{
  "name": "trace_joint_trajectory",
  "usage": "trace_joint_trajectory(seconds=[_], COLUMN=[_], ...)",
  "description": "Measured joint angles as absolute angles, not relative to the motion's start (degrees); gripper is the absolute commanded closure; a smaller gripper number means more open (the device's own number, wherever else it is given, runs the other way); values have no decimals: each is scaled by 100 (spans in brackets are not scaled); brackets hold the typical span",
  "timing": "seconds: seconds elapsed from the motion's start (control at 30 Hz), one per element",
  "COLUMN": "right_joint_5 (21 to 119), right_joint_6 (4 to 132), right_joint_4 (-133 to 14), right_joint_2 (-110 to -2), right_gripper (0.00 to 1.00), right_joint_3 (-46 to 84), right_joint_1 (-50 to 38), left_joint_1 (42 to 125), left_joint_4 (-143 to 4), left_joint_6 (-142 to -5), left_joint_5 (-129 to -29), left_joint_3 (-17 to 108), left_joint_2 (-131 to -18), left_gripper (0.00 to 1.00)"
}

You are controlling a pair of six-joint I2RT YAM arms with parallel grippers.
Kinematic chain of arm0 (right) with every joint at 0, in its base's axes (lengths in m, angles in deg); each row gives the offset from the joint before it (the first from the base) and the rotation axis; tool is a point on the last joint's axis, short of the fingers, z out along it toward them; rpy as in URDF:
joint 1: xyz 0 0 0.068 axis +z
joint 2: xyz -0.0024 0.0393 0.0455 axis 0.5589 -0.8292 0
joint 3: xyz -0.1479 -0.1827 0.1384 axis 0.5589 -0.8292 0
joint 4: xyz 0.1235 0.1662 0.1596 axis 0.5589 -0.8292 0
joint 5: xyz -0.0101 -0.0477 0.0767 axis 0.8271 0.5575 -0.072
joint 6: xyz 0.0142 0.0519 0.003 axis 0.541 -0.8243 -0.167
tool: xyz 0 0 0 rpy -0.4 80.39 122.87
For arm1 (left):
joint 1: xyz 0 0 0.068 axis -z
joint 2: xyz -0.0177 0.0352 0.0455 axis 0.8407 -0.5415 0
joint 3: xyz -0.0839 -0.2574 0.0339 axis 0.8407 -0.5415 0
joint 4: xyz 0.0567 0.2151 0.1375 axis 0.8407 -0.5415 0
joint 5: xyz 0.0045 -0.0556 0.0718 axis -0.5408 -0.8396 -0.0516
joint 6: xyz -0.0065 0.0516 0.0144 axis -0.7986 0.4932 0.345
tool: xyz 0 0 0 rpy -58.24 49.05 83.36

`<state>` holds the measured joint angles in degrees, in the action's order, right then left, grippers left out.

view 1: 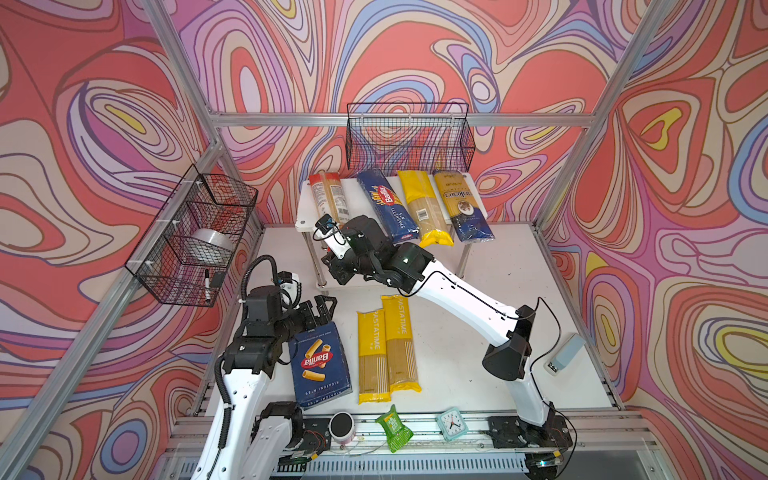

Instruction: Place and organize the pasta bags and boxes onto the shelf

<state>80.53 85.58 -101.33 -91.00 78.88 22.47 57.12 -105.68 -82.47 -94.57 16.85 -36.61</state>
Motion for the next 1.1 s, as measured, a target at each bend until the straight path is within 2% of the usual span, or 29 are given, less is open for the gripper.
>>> trace_joint_trajectory(seconds=[0.13,0.37,0.47,0.67,0.83,1.1], right_joint_5=[7937,7784,8094,8275,8380,8496], right_joint_6=[8569,8589,8659,8538,8261,7507], right_joint_4=[-10063,-9997,-9792,-9418,-9016,-8611], right_joint_2=[-9236,-9305,-8803,-7365,-6289,-5666], right_gripper=[75,66,58,55,53,45], right_joint_3=[8083,8133,7224,5126,3620,1712], right_joint_1=[2231,2249,2376,2736,2712,2690], left_joint_1=[5712,5712,5712,5710,5710,5712], left_joint_4=[-10564,-10573,-10570,-10885,-11123,-11228], left_joint_6=[-8290,-8387,-8468,-8704,-9012,-9396], left_joint_5=[-9356,-9079,-8976,-8451,-7855,-7312], left_joint_3=[1582,1409,1256,1112,950,563], left_joint_2=[-3626,-3449,-3357,-3254,-2741,-2778], left_gripper=[0,0,0,0,0,0])
